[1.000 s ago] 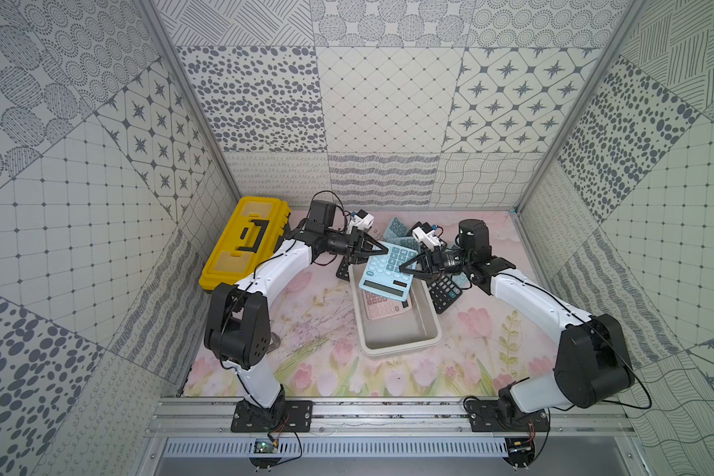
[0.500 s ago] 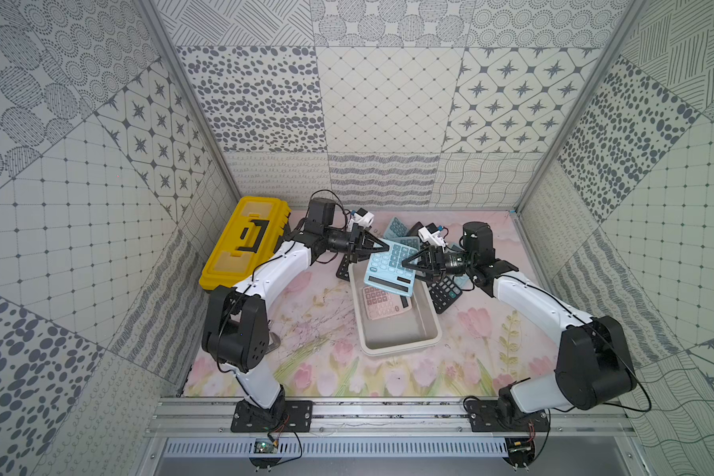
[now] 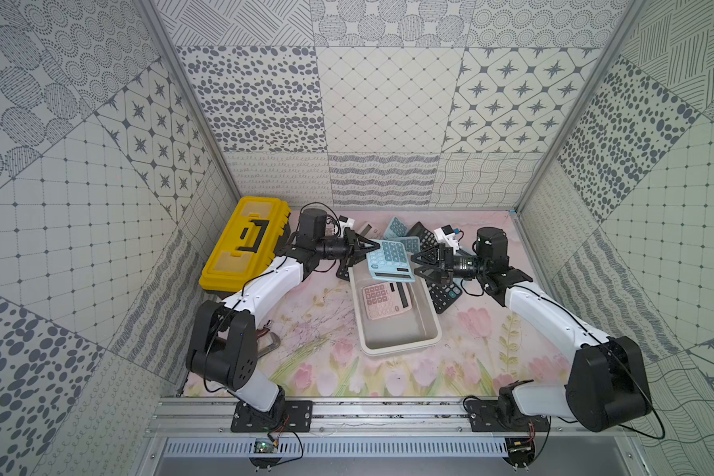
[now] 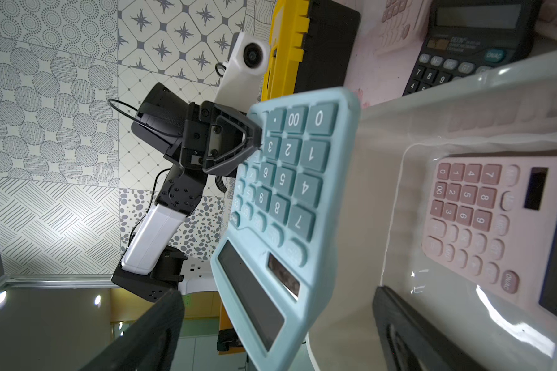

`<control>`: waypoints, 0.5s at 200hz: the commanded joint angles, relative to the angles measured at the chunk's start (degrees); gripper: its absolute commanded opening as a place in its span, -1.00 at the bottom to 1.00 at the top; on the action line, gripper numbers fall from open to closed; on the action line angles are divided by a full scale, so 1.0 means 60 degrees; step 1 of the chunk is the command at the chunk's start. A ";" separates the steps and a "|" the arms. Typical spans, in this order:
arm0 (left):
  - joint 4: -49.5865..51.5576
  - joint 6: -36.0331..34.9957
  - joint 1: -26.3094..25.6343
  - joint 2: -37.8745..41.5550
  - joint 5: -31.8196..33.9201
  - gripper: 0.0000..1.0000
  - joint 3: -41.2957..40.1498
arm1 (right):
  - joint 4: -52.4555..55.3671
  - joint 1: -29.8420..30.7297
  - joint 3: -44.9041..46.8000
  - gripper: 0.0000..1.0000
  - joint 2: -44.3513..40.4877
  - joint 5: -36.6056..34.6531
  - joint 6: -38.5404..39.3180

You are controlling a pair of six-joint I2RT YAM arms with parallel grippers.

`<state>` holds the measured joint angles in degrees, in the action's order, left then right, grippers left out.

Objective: Put the calculator in the storage box
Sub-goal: Pick up the calculator from the center of the board.

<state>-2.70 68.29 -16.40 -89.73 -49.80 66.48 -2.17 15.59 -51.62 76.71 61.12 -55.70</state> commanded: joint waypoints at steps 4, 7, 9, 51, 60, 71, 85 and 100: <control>-0.2228 0.1804 -0.0157 0.1237 0.4657 -1.00 -0.1406 | -0.0779 0.0131 0.0241 0.94 -0.0431 -0.0763 -0.0812; -0.2311 0.1833 -0.0209 0.1355 0.4895 -1.00 -0.1499 | -0.0787 0.0157 0.0259 0.94 -0.0459 -0.0821 -0.0883; -0.2383 0.1831 -0.0228 0.1419 0.5047 -1.00 -0.1576 | -0.0815 0.0166 0.0269 0.94 -0.0478 -0.0877 -0.0937; -0.3363 0.0943 -0.0988 0.2655 0.7463 -1.00 -0.2384 | -0.1694 0.0853 0.0615 0.93 -0.0478 -0.1924 -0.2432; -0.3545 0.0667 -0.1161 0.2852 0.7753 -0.99 -0.2473 | -0.2051 0.1044 0.0697 0.85 -0.0431 -0.2103 -0.2738; -0.3659 0.0277 -0.1316 0.3031 0.7975 -0.98 -0.2488 | -0.2501 0.1270 0.0799 0.78 -0.0382 -0.2317 -0.3127; -0.3710 -0.0132 -0.1489 0.3195 0.8179 -0.98 -0.2480 | -0.2865 0.1537 0.0820 0.63 -0.0329 -0.2519 -0.3452; -0.3723 -0.0454 -0.1604 0.3308 0.8298 -0.98 -0.2514 | -0.3089 0.1766 0.0769 0.50 -0.0297 -0.2693 -0.3646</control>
<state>-14.41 71.96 -23.99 -72.53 -13.63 51.90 -12.84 24.27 -47.11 74.72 48.62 -72.75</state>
